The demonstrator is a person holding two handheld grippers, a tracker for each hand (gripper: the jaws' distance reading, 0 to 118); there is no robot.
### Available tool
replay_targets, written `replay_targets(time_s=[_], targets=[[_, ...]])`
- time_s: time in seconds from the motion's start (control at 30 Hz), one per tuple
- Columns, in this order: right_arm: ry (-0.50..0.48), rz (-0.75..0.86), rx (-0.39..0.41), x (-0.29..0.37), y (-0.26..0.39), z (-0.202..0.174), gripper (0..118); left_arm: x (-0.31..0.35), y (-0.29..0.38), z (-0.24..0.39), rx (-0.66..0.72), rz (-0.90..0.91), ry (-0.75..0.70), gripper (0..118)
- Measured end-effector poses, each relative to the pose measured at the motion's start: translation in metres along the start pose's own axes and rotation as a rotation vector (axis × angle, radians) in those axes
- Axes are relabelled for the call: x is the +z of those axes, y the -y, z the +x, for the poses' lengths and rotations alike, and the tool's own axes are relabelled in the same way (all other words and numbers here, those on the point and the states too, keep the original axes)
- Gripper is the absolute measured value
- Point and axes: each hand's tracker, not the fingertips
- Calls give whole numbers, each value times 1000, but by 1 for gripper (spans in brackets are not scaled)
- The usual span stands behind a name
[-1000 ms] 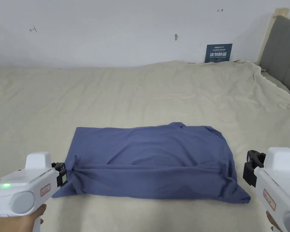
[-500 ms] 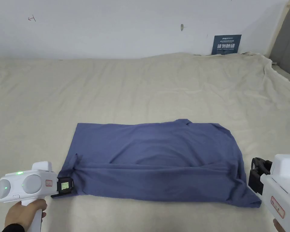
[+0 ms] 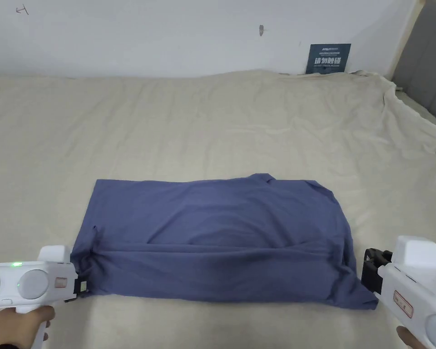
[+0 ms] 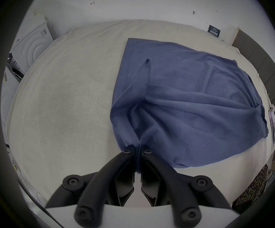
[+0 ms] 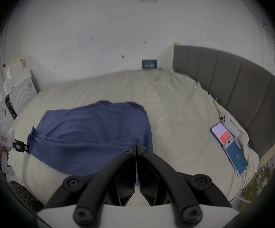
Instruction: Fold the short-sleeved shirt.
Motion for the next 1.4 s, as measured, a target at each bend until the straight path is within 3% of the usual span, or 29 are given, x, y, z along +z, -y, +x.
replay_targets(time_s=[0.07,0.1,0.13,0.17,0.2,0.23,0.27,0.43,0.53,0.57,0.6,0.83,1.1,1.2,1.4], targets=[[13,-53,-3,-14,4,4,5,15,1,1,4,50,11,2],[15,-95,1,-23,6,7,11,22,0,1,8,57,22,2],[6,-118,-8,-30,8,7,26,27,-1,0,9,61,31,2],[6,-149,-8,-38,10,8,53,31,-3,-1,5,69,37,2],[3,-177,-6,-45,13,8,71,37,-5,-1,1,76,38,2],[-2,-188,1,-53,17,9,82,41,-6,-1,-4,85,38,2],[5,-207,19,-62,20,10,85,43,-8,-2,-6,90,41,2],[33,-319,51,-91,37,4,78,46,-10,-2,-4,96,47,2],[5,-345,45,-98,46,6,49,42,-7,-3,-8,88,51,2],[-10,-334,27,-96,47,7,36,40,-6,-3,-7,81,45,2],[-14,-328,18,-93,45,7,14,38,-6,-4,-3,77,45,2],[-66,-249,-34,-60,30,20,12,44,9,-13,37,77,44,2],[-93,-187,-11,-16,28,27,12,74,39,-16,32,90,40,2],[-97,-196,23,-3,37,28,12,89,61,-18,41,89,48,2],[-90,-241,18,7,65,29,12,88,99,-22,47,46,36,2]])
